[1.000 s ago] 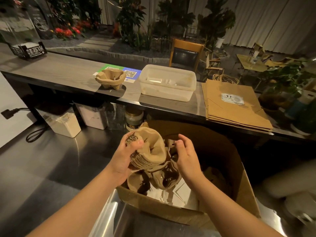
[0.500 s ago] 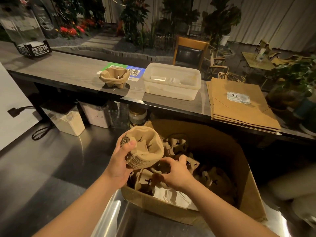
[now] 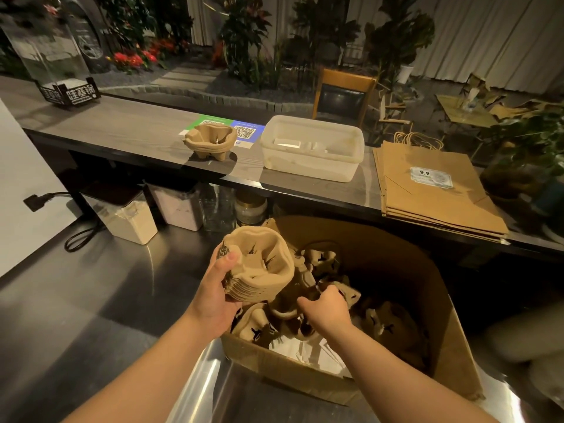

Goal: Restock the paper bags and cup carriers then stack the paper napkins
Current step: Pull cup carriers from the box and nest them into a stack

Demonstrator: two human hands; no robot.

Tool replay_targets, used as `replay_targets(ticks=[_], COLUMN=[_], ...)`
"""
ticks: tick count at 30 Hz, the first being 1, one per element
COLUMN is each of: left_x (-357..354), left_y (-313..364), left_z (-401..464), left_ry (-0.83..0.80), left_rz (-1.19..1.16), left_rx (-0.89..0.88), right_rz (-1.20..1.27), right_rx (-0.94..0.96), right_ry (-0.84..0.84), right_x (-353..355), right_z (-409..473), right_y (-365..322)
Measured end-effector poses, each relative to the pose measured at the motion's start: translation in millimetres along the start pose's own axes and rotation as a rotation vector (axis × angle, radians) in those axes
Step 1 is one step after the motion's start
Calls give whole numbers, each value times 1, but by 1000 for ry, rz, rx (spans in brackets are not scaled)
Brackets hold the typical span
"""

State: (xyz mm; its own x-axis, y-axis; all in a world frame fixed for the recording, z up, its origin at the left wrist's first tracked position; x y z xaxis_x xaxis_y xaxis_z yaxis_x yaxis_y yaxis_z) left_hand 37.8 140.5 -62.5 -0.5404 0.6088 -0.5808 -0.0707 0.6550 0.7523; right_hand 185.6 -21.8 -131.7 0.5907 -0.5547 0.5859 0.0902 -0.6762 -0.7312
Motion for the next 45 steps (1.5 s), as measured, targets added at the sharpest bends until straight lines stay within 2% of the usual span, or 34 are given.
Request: replay_targets(ticks=[2, 5, 9, 15, 18, 20, 22, 24, 26, 31, 35, 38, 40, 41, 43, 45], left_x=[2, 3, 0, -7, -11, -14, -20, -26, -31, -35, -33, -30, -28, -27, -23, -16], left_y=[-1, -1, 0, -6, -13, -19, -25, -29, -32, -30, -24, -16, -7, -2, 11, 19], left_z=[0, 1, 0, 1, 3, 5, 7, 5, 3, 3, 8, 11, 12, 13, 14, 16], left_ry=[3, 10, -22, -75, -69, -77, -98, -113, -129, -164, -133, -94, -68, -56, -21, 7], left_rz=[2, 20, 89, 237, 320, 345, 357, 366, 358, 344, 397, 419, 405, 393, 353, 301], left_rx=[5, 9, 20, 73, 132, 171, 198, 221, 235, 222, 199, 168, 129, 104, 55, 31], right_rz=[20, 68, 273, 672, 720, 648, 427, 139, -39, -84, -113, -35, 146, 301, 597, 658], right_rx=[-33, -40, 10, 220, 416, 589, 756, 855, 895, 898, 948, 936, 878, 795, 504, 195], right_ry=[-21, 33, 124, 178, 93, -4, -62, -93, -118, 11, 56, 33, 99, 180, 389, 479], right_x=[-4, 5, 33, 75, 90, 91, 87, 75, 63, 52, 42, 41, 48, 55, 64, 61], right_z=[0, 1, 1, -12, -27, -41, -53, -60, -62, -55, -58, -57, -51, -45, -28, -16], right_y=[8, 13, 5, -21, -59, -92, -121, -139, -147, -140, -139, -139, -132, -123, -86, -50])
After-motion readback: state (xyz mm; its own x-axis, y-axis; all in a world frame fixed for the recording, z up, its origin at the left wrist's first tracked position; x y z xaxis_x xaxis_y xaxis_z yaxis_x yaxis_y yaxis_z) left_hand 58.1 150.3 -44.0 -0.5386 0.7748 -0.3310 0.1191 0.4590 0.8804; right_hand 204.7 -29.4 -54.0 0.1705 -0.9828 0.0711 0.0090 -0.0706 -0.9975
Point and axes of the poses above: each hand's wrist, its own z-axis towards the middle knuckle, its own x-axis out of the back of the hand, y = z × x, the point moved 8 cm from there along z, towards the middle knuckle, and after that the axes turned 10 degrees about x, right-handed, at the moved point
